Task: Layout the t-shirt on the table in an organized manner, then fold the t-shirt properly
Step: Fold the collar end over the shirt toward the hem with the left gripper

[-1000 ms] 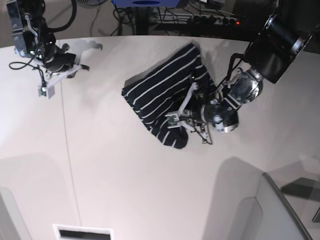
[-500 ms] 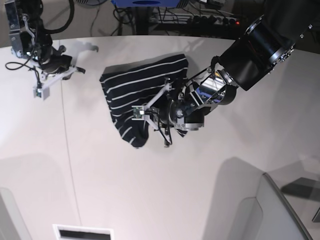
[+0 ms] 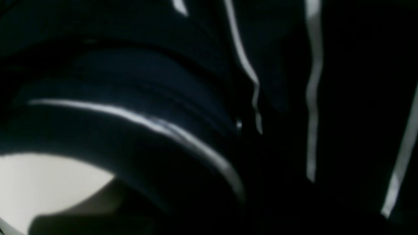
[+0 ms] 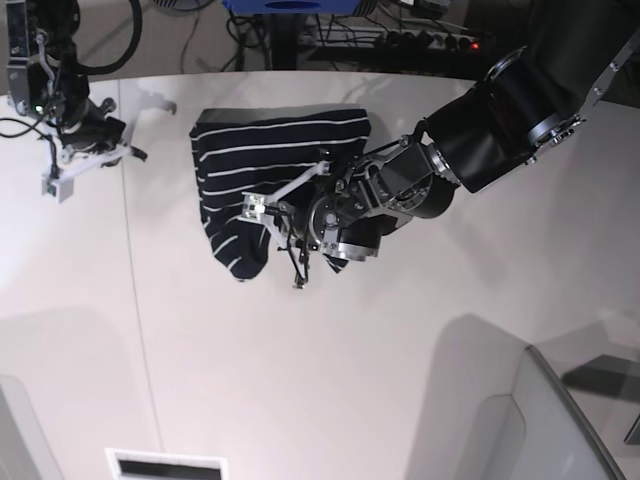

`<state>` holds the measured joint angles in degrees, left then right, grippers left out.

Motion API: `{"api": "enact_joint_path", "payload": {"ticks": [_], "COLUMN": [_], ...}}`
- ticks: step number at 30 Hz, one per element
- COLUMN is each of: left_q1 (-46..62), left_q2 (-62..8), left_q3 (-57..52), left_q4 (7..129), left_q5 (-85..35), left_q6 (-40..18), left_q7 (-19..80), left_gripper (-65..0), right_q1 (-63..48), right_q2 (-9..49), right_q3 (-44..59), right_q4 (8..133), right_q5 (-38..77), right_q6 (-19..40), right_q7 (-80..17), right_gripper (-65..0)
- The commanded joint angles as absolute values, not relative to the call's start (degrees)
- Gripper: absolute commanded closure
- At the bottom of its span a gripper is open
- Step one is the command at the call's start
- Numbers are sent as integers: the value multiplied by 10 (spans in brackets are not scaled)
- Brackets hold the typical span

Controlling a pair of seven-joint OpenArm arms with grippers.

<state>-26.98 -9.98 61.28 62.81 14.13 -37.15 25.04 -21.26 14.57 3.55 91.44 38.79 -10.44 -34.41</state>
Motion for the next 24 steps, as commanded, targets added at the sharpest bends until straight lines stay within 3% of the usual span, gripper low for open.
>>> {"api": "enact_joint_path", "payload": {"ticks": [1,12,18,19,24], "left_q1": [-283,-283,-297,-298,-308], "left_q2": [-95,-95,-94,-94,-95], "left_q3": [611,610,611,611,610], "left_q4": [634,635,641,641,654], "left_q5": [138,138,138,138,144], "left_q6": [-374,-374,-400,-400,-400], "left_q7": [245,252,332,335,335], "left_gripper": [0,0,0,-21,-303], "right_q1": [-209,-207,-207,-207,-207], "right_q2": [152,152,152,152,152], "right_q3": [40,41,41,41,40], "right_q4": [923,923,923,923,923], "right_q5": [390,390,390,390,390], "right_q6": [-101,-101,-101,-101,-101], "right_q7": [-335,-335,-335,-335,-335], "right_gripper": [-2,-2,-2,-2,-2]}}
